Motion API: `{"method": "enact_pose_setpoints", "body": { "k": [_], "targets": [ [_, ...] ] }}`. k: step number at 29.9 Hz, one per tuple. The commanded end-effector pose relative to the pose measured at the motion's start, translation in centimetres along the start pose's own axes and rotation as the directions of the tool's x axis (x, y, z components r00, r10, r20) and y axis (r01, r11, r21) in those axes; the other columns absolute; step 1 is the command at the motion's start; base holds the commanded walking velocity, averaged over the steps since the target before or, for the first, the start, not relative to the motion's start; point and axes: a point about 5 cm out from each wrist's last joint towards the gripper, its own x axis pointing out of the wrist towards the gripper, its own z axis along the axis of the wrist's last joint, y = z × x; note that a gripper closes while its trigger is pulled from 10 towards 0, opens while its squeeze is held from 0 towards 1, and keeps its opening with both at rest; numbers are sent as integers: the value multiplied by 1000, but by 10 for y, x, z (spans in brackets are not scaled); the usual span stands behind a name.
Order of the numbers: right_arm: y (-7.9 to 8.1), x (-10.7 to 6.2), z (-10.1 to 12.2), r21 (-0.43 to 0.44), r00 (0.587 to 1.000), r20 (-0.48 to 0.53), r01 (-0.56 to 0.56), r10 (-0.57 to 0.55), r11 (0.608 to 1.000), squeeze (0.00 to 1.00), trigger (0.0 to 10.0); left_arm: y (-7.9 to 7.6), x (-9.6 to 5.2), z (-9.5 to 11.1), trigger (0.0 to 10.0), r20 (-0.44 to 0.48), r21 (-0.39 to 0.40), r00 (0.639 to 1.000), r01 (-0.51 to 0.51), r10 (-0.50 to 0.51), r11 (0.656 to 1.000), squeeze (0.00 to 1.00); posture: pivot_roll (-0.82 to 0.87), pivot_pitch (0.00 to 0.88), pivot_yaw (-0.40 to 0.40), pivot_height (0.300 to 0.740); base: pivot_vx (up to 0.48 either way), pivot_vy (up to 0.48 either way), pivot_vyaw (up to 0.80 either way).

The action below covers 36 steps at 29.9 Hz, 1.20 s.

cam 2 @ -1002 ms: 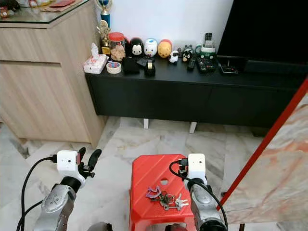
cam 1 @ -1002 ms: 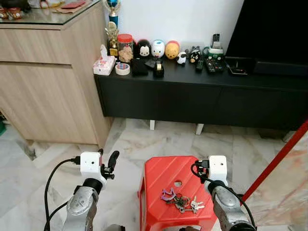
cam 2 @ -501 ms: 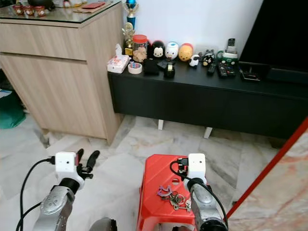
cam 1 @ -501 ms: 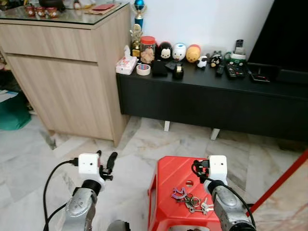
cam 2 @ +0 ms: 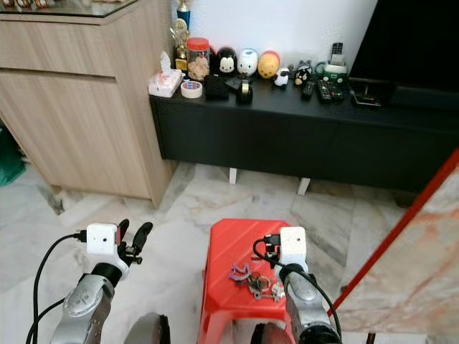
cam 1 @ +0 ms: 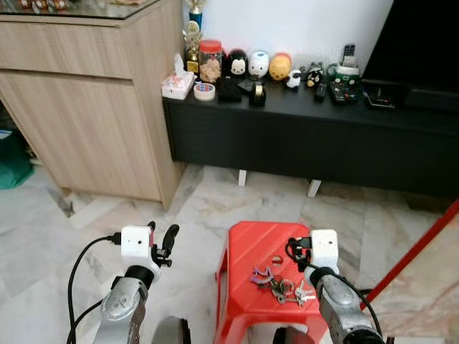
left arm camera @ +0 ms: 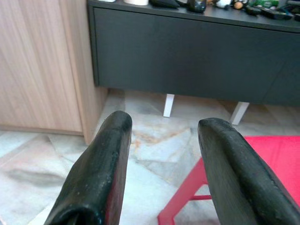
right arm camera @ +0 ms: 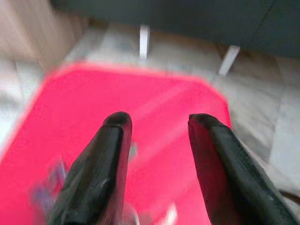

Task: Hang keys on a hook

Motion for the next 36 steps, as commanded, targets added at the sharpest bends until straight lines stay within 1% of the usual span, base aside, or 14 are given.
{"method": "enact_pose_setpoints", "body": {
  "k": [1, 4, 5, 7, 9, 15, 18, 19, 22, 27, 28, 29, 33, 36],
  "targets": [
    [-2, -2, -12, -48, 997, -81, -15, 11, 999, 0, 10000, -1, 0, -2, 10000, -11, 0, 1000, 4, -4, 1000, 0, 3, 0, -80, 594, 0, 0, 0],
    [5, 0, -9, -80, 991, -87, -106, 99, 991, 0, 10000, -2, 0, -2, 10000, -12, -2, 1000, 4, -4, 1000, 0, 14, 0, -83, 594, 0, 0, 0],
    [5, 0, -9, -80, 991, -87, -106, 99, 991, 0, 10000, -2, 0, -2, 10000, -12, -2, 1000, 4, -4, 1000, 0, 14, 0, -83, 594, 0, 0, 0],
    [10, 4, -1, -103, 981, -91, -179, 170, 978, 0, 10000, -1, -1, -2, 10000, -13, 2, 1000, 4, -4, 1000, 0, 20, 0, -88, 594, 0, 0, 0],
    [13, 7, 7, -124, 973, -96, -219, 208, 968, 0, 10000, -1, -3, -3, 10000, -15, 3, 1000, 5, -5, 1000, 0, 25, 0, -89, 594, 0, 0, 0],
    [15, 13, 22, -154, 966, -84, -254, 243, 955, 0, 10000, -2, -6, -3, 10000, -13, 5, 1000, -1, 1, 1000, 0, 42, 7, -97, 594, 0, 0, 0],
    [15, 16, 30, -148, 964, -79, -262, 252, 954, 12, 10000, -2, -9, -2, 10000, -11, 6, 1000, -4, 4, 1000, 0, 56, 24, -102, 594, 0, 0, 0],
    [16, 17, 33, -137, 964, -71, -265, 257, 954, 1000, 10000, -2, -9, -1, 10000, -10, 7, 1000, -5, 5, 1000, 0, 60, 31, -103, 594, 0, 0, 0],
    [17, 18, 37, -124, 964, -58, -266, 261, 956, 1000, 10000, -2, -10, 0, 10000, -9, 8, 1000, -9, 9, 1000, 0, 62, 39, -103, 594, 0, 0, 0],
    [20, 19, 37, -148, 962, -66, -272, 264, 951, 1000, 10000, -1, -13, 1, 10000, -9, 10, 1000, -16, 16, 1000, 0, 71, 65, -110, 594, 0, 0, 0],
    [20, 19, 37, -152, 962, -69, -271, 264, 950, 784, 10000, -1, -14, 1, 10000, -10, 10, 1000, -17, 17, 1000, 0, 72, 69, -111, 594, 0, 0, 0],
    [21, 19, 37, -165, 962, -74, -271, 262, 949, 0, 10000, 0, -14, 1, 10000, -12, 9, 1000, -18, 18, 1000, 0, 72, 73, -111, 594, 0, 0, 0],
    [21, 20, 39, -169, 963, -72, -269, 260, 948, 0, 10000, -1, -16, 2, 10000, -12, 6, 1000, -23, 23, 1000, 0, 73, 87, -114, 594, 0, 0, 0],
    [20, 21, 45, -162, 968, -46, -252, 248, 954, 0, 10000, -1, -16, 4, 10000, -8, -1, 1000, -26, 26, 1000, 0, 71, 91, -115, 594, 0, 0, 0]
  ]
}}
